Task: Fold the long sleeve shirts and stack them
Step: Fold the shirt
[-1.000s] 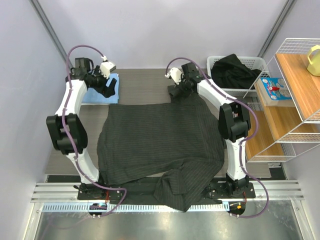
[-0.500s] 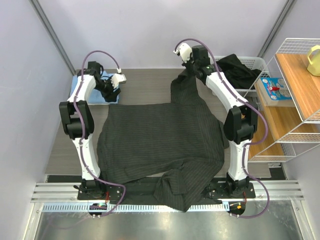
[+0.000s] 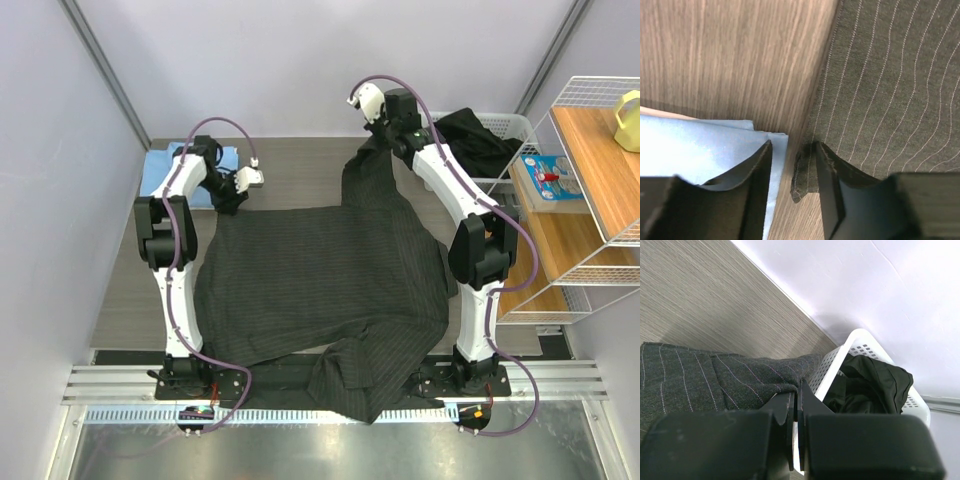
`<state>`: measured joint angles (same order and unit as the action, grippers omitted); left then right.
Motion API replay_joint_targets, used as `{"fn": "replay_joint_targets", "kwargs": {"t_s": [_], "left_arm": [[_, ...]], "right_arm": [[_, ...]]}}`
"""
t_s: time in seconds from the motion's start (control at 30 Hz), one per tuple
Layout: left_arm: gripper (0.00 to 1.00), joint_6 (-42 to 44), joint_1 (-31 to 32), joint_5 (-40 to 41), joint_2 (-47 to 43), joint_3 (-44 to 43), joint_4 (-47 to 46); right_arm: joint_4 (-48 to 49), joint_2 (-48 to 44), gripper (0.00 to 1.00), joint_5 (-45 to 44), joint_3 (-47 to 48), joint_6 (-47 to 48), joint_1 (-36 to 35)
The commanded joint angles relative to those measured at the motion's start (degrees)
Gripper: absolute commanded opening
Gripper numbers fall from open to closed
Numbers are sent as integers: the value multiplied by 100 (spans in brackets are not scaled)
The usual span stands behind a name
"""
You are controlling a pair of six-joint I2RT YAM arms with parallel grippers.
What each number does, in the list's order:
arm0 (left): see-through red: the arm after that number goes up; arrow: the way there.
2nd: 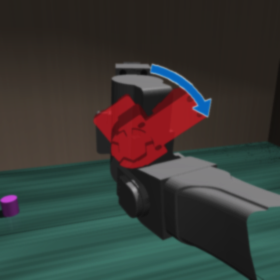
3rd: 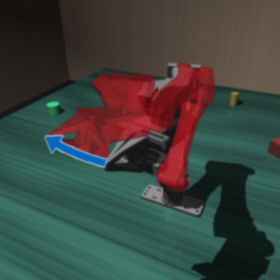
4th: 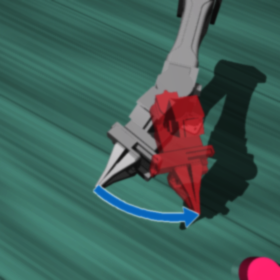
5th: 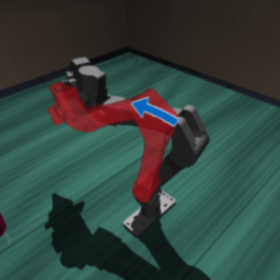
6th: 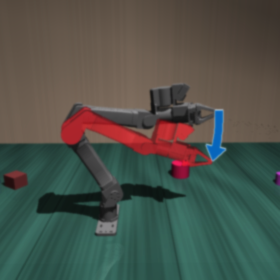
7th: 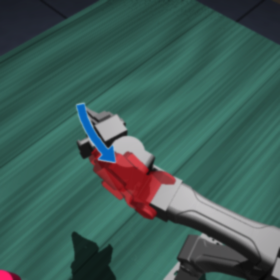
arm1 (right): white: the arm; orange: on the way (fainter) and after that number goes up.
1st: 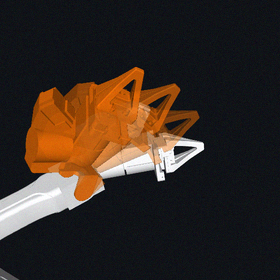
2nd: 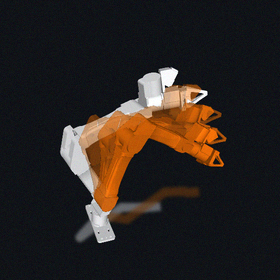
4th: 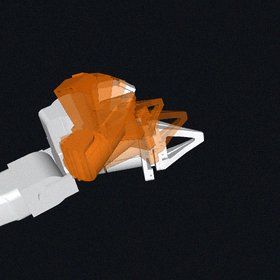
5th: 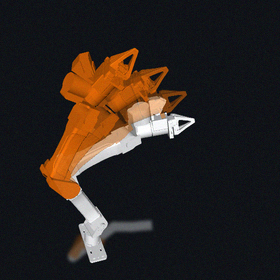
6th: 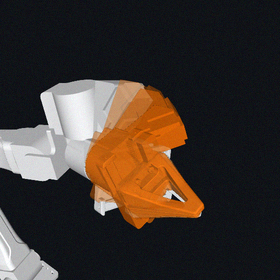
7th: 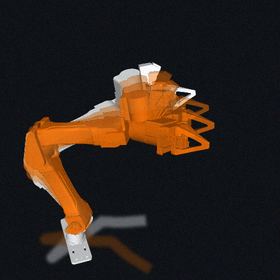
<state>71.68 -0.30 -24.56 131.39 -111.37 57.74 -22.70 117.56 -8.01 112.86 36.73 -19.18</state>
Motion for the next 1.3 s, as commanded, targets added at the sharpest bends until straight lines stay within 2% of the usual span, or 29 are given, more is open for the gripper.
{"fn": "replay_joint_targets", "kwargs": {"t_s": [0.0,0.13,0.17,0.27,0.33,0.6,0.83,0.97,1.1,1.27], "left_arm": [[38,338,-32,-75,-245,98,264],[28,443,-23,-251,-553,204,422],[19,478,-23,-260,-579,204,466],[4,444,-23,-278,-720,195,484],[0,373,-23,-295,-817,239,432],[0,496,-23,-199,-1334,449,502],[0,741,-23,-137,-2125,1494,46],[0,856,-23,-163,-2469,2048,-43],[0,927,-23,-207,-2864,2470,-166],[0,1111,-23,-322,-3408,2998,-192]], "right_arm": [[239,-462,1,-104,78,-52,-25],[231,-514,1,-122,87,-26,-24],[231,-515,1,-130,105,-26,-24],[239,-576,1,-139,105,-17,-24],[213,-664,1,-148,96,-17,-24],[38,-1217,1,-174,-71,9,-24],[-901,-2078,1,10,-316,-131,-68],[-1464,-2867,1,19,-851,-166,-314],[-2088,-3572,1,-359,-1432,-227,-735],[-2458,-4345,1,-587,-2117,-368,-780]]}}
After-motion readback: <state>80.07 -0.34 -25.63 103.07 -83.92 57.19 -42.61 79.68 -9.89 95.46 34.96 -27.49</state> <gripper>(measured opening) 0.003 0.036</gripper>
